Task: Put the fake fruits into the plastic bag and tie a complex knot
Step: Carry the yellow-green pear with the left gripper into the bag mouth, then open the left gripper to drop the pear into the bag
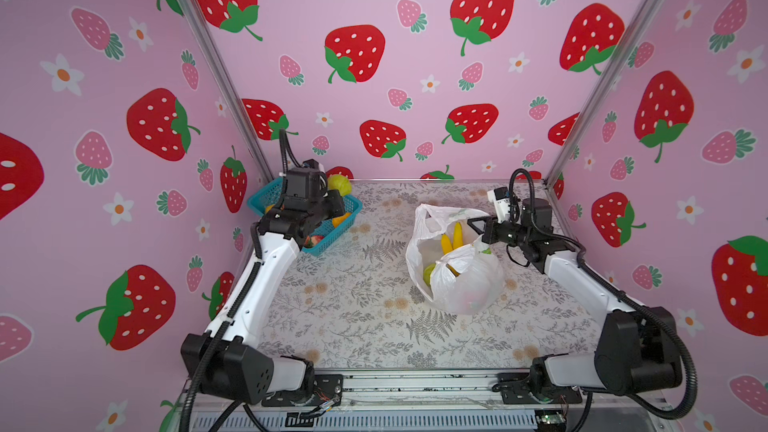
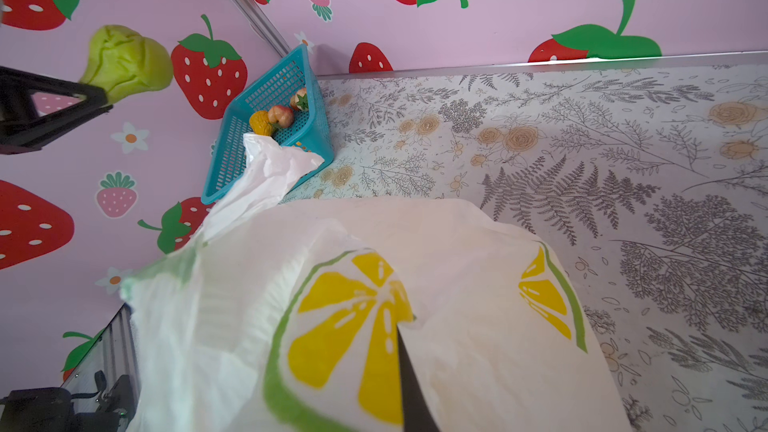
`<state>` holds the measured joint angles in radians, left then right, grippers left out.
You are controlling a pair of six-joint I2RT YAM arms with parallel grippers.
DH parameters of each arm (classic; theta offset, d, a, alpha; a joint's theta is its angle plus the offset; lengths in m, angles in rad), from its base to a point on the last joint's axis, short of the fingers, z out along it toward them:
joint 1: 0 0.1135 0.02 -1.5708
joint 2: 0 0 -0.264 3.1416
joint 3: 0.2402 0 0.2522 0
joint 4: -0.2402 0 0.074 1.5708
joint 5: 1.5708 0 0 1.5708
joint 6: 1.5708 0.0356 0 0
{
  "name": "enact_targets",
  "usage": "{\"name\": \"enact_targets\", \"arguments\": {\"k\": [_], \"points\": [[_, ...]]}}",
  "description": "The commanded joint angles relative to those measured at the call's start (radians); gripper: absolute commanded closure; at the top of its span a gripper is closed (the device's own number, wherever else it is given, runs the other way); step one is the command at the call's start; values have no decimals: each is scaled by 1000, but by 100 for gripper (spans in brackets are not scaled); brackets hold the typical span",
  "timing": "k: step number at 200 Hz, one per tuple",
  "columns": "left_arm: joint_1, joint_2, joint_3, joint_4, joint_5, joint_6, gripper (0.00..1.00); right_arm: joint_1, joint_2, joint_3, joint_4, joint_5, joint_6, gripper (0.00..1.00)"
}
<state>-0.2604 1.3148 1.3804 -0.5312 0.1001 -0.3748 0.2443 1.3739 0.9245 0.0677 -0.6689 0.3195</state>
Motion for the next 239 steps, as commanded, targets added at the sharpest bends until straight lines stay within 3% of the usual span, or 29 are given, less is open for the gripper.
{"name": "enact_targets", "arguments": {"k": [1, 32, 76, 126, 186, 239], "points": [[-122, -81, -79, 44, 141, -3, 84, 6, -11, 2, 7, 5, -17, 91], [-317, -165, -212, 172, 200, -1, 84, 6, 4, 15, -2, 12, -19, 91], [-464, -66, -230, 186, 207, 44, 84, 6, -8, 22, -11, 19, -12, 91], [-546, 133, -161, 193, 208, 107, 83, 6, -28, 8, -20, 16, -4, 91], [-588, 359, -23, 251, 121, 67, 80, 7, -34, 13, -28, 15, -2, 90], [-590, 467, -2, 333, 54, -5, 76, 7, -42, 17, -47, 25, -13, 91]]}}
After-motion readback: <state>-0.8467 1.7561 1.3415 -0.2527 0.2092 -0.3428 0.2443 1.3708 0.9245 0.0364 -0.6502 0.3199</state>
